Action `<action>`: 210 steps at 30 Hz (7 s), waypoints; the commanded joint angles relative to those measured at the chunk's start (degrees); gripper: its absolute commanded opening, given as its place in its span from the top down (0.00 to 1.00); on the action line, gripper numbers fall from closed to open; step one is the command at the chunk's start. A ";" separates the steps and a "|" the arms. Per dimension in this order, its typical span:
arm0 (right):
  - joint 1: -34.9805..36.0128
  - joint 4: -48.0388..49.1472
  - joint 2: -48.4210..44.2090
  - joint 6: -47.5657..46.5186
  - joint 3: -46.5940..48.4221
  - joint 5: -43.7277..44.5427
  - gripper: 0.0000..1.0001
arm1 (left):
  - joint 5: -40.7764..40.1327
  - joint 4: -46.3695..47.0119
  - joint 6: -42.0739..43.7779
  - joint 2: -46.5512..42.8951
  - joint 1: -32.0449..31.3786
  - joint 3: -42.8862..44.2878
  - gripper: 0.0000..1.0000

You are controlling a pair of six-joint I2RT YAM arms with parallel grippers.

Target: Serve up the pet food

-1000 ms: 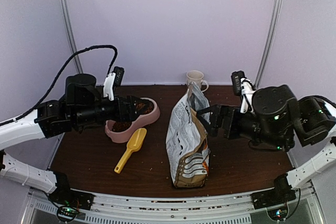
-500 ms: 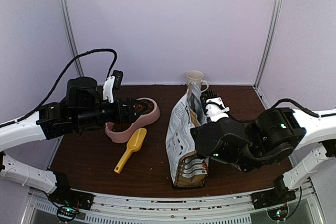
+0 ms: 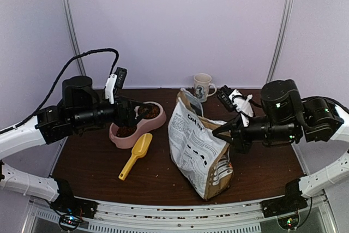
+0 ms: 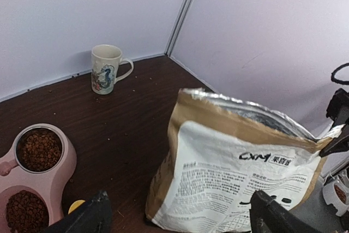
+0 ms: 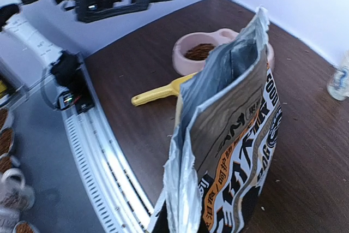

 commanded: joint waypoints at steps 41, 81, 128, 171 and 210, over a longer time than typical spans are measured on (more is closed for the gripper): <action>-33.26 10.68 -10.70 -8.98 -8.02 -49.36 1.00 | 39.38 15.47 2.49 11.92 5.32 3.09 1.00; -33.50 29.52 -15.11 1.51 -24.72 -51.10 0.71 | 12.85 -15.14 14.43 6.98 -3.00 19.83 0.22; -32.54 39.55 -16.63 2.98 -27.71 -57.00 0.95 | 21.45 -44.27 24.43 52.49 -16.41 70.23 1.00; -30.75 39.97 -11.39 2.32 -25.58 -57.44 0.90 | 20.48 -42.08 24.75 45.63 -13.78 60.09 1.00; -29.76 41.65 -11.13 2.19 -25.34 -53.93 1.00 | 15.38 -44.24 26.64 38.79 -10.83 53.10 0.89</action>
